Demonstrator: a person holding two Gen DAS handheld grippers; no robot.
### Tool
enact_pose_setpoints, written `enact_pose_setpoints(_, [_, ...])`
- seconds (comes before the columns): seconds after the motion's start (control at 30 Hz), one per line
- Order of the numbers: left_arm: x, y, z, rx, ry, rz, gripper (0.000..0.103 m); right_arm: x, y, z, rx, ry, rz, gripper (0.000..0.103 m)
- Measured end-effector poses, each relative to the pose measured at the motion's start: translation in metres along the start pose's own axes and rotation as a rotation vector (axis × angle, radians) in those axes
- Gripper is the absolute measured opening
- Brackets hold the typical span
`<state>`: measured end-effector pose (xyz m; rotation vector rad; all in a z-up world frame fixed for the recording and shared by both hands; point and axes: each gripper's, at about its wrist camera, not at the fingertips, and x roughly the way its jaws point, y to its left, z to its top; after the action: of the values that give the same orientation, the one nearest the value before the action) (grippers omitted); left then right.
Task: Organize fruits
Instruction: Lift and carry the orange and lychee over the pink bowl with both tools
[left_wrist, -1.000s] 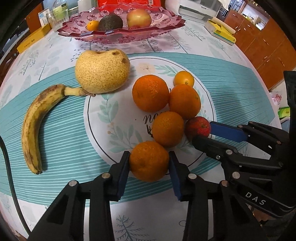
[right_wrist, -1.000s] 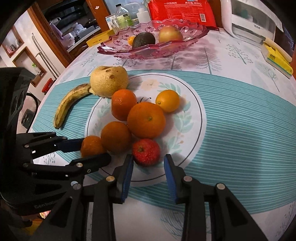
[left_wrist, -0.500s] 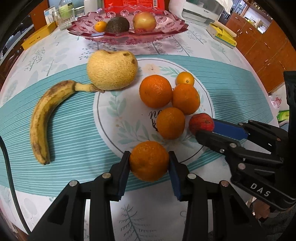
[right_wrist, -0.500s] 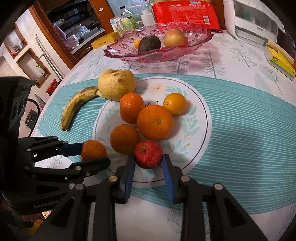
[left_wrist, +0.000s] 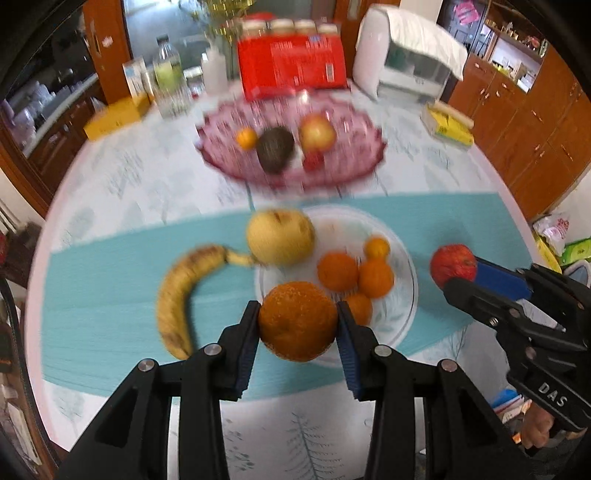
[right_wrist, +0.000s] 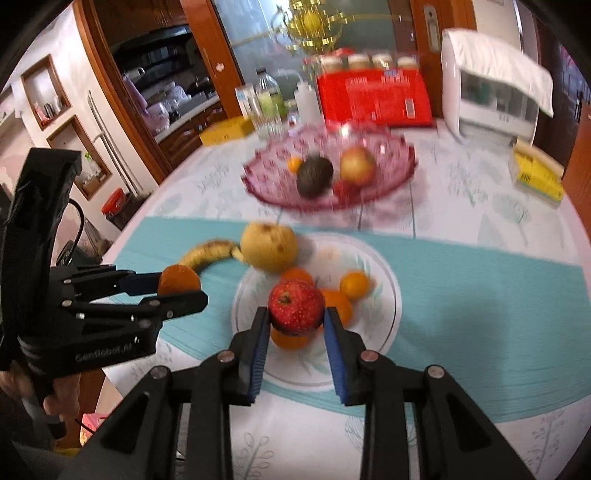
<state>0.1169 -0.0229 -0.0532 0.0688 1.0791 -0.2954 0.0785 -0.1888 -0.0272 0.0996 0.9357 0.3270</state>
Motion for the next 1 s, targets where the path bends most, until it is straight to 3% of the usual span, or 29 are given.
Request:
enact_pose_setpoints(0.3, [-0.070,0.011,0.070,0.056,-0.171,0.075,0.038,-0.052,0.018,0.065,-0.055,-0.122,-0.023,0.030])
enact_pose_setpoints(0.6, [-0.107,0.022,0.141,0.122,-0.284,0.170,0.039,-0.085,0.028,0.149,-0.130,-0.272,-0.146,0.030])
enact_pose_setpoints(0.8, [-0.089,0.037,0.179,0.105,-0.293,0.178,0.039,-0.066,0.018,0.190,-0.081,-0.299,-0.170,0.030])
enact_pose_setpoints(1.0, [-0.027,0.047,0.191,0.103,-0.203,0.160,0.039,-0.006,-0.001,0.203,-0.004,-0.212,-0.172,0.030])
